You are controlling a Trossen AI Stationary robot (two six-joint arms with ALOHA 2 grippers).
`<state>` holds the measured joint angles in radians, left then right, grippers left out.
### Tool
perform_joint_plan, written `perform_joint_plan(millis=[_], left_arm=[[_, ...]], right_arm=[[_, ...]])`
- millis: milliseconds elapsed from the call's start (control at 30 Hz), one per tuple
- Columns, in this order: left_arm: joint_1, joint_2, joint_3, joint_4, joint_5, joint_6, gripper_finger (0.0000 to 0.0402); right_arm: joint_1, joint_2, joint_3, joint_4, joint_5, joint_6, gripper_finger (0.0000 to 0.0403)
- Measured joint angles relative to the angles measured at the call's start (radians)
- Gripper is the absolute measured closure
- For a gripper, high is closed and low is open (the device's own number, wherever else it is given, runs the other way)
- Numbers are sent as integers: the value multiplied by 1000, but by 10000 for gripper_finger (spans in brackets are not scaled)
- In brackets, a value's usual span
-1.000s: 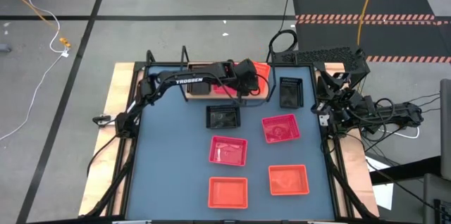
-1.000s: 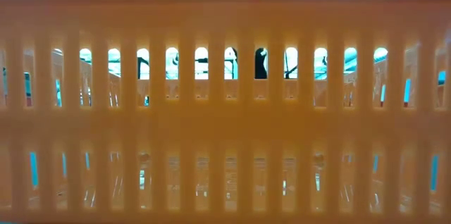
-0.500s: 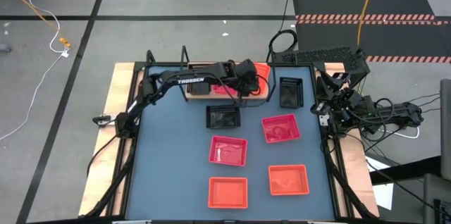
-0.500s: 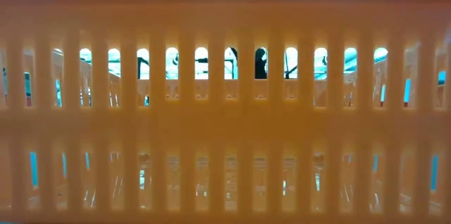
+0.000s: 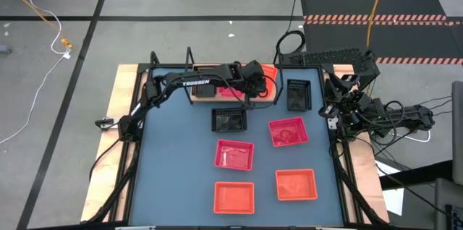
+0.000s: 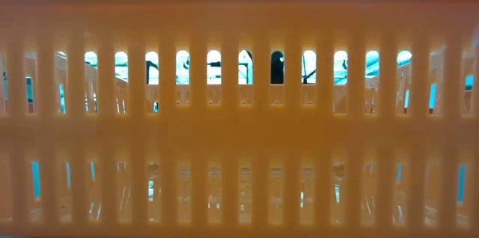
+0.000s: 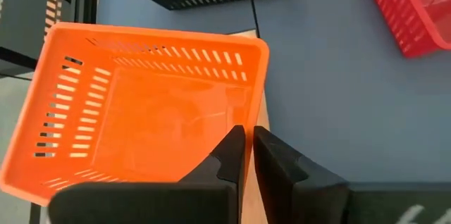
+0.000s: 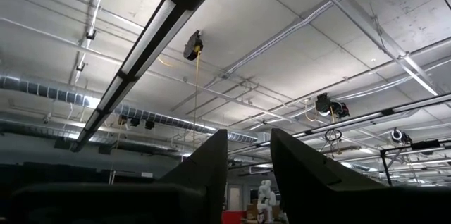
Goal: Stack baskets on shelf by color
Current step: Put the left orange bin on the shelf
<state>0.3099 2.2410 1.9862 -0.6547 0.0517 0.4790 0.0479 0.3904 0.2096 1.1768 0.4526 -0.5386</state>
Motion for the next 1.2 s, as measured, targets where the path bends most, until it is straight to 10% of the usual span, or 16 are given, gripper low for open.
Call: perform_joint_plan(millis=[533, 1200], left_arm=[[-1, 0, 0, 17, -27, -19, 261], [-4, -1, -71, 90, -27, -127, 329]], right_arm=[[0, 0, 0, 0, 0, -1, 298], [0, 0, 0, -4, 0, -1, 298]])
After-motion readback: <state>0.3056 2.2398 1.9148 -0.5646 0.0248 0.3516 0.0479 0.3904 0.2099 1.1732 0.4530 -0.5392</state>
